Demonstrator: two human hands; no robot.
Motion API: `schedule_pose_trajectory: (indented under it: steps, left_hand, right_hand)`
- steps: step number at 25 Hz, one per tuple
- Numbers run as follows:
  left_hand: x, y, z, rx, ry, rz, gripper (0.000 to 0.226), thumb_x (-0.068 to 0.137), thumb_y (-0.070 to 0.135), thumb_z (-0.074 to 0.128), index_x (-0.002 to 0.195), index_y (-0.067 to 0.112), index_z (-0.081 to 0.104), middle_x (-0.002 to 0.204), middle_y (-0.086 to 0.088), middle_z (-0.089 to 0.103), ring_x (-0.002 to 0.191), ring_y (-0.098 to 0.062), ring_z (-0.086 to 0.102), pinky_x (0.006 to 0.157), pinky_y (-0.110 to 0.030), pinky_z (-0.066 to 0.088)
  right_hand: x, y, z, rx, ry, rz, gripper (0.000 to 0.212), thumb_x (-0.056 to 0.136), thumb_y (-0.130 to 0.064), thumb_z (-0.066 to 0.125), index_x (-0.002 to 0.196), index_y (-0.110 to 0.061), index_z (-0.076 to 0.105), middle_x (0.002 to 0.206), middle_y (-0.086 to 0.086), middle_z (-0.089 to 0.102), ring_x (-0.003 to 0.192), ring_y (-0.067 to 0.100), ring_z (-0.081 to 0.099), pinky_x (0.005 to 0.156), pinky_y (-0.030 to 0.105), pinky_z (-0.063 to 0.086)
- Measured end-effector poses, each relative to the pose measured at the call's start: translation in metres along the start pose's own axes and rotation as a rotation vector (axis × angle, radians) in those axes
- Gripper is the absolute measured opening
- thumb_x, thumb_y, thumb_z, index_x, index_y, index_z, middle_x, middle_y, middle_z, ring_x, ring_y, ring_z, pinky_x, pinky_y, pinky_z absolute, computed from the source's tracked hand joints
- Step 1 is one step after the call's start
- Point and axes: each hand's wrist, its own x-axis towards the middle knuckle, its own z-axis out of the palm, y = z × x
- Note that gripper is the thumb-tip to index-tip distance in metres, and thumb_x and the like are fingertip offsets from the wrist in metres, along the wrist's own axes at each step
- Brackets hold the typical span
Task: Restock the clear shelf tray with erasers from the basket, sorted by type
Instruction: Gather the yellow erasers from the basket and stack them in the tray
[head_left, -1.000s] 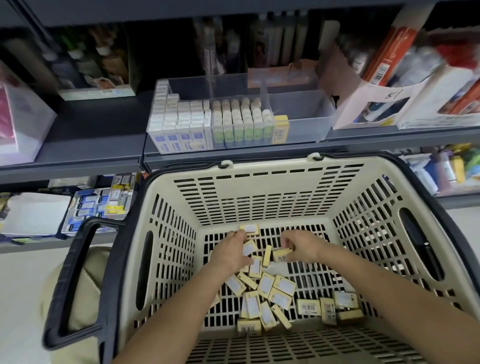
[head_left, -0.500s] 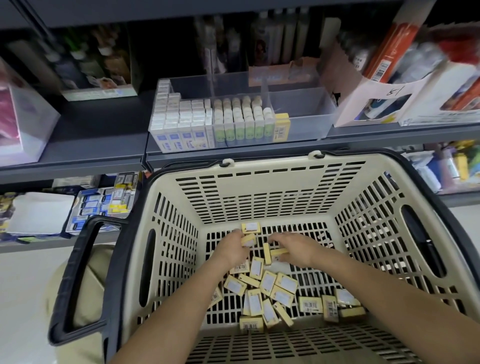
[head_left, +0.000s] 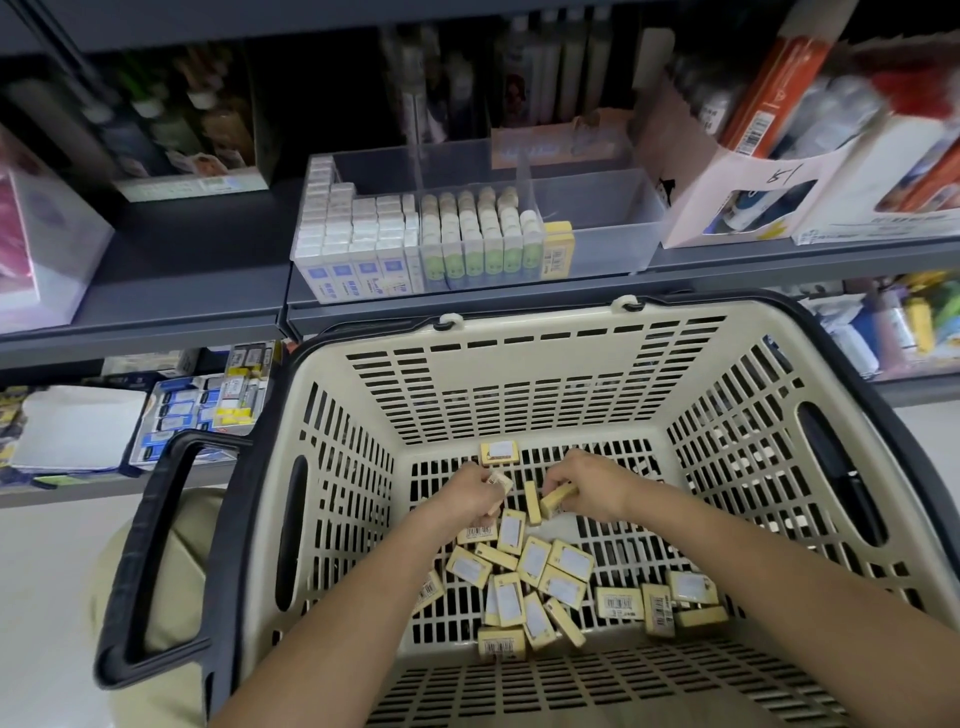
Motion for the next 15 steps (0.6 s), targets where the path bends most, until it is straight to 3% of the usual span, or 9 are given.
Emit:
schedule_pose_trajectory:
  steps: [2,4,6,8,12,15]
  left_hand:
    - [0.000,-0.001,0.004,0.001,0.026,0.003,0.030,0.092,0.014,0.056,0.119,0.006,0.045,0.112,-0.010,0.053,0.086,-0.013,0.056,0.067,-0.022,0.054]
    - [0.000,0.000,0.009,0.004,0.026,0.032,0.028,0.091,0.015,0.058,0.116,0.006,0.048,0.117,-0.010,0.054,0.095,-0.016,0.057,0.064,-0.019,0.053]
    - [-0.001,0.001,0.014,-0.013,0.008,0.065,0.006,0.091,0.012,0.056,0.094,0.017,0.053,0.103,-0.006,0.059,0.086,-0.013,0.057,0.062,-0.018,0.051]
    - [-0.003,0.002,0.016,-0.024,-0.023,0.068,0.021,0.089,0.009,0.057,0.081,0.025,0.047,0.089,0.001,0.056,0.076,-0.008,0.054,0.060,-0.016,0.049]
    - [-0.006,0.004,0.016,-0.102,-0.102,0.043,0.019,0.083,0.001,0.062,0.096,0.011,0.053,0.088,-0.003,0.057,0.077,-0.012,0.054,0.063,-0.020,0.046]
    - [-0.011,0.011,0.011,-0.318,-0.158,0.010,0.021,0.087,0.001,0.060,0.105,0.009,0.054,0.099,-0.009,0.062,0.089,-0.019,0.060,0.081,-0.030,0.049]
  right_hand:
    - [0.001,-0.002,0.001,-0.009,0.016,-0.012,0.022,0.087,-0.014,0.060,0.107,-0.023,0.061,0.114,0.003,0.051,0.101,0.017,0.051,0.088,0.028,0.042]
    - [0.001,-0.006,0.002,0.028,0.041,-0.002,0.030,0.086,-0.011,0.059,0.114,-0.021,0.056,0.116,0.003,0.053,0.095,0.014,0.050,0.082,0.026,0.041]
    - [0.001,-0.008,0.004,0.099,0.024,0.014,0.047,0.087,-0.009,0.058,0.130,-0.023,0.046,0.119,0.002,0.053,0.099,0.014,0.050,0.085,0.025,0.041]
    - [0.001,-0.008,0.006,0.091,-0.013,0.003,0.053,0.089,-0.008,0.057,0.137,-0.022,0.041,0.124,0.002,0.049,0.111,0.018,0.049,0.092,0.025,0.039]
    - [0.001,-0.009,0.004,0.113,-0.035,0.010,0.037,0.088,-0.009,0.058,0.124,-0.020,0.051,0.122,0.002,0.049,0.112,0.019,0.049,0.099,0.031,0.040]
    - [-0.004,-0.009,-0.008,0.285,-0.016,0.006,0.028,0.087,-0.005,0.059,0.109,-0.020,0.054,0.101,-0.002,0.054,0.094,0.016,0.053,0.088,0.031,0.046]
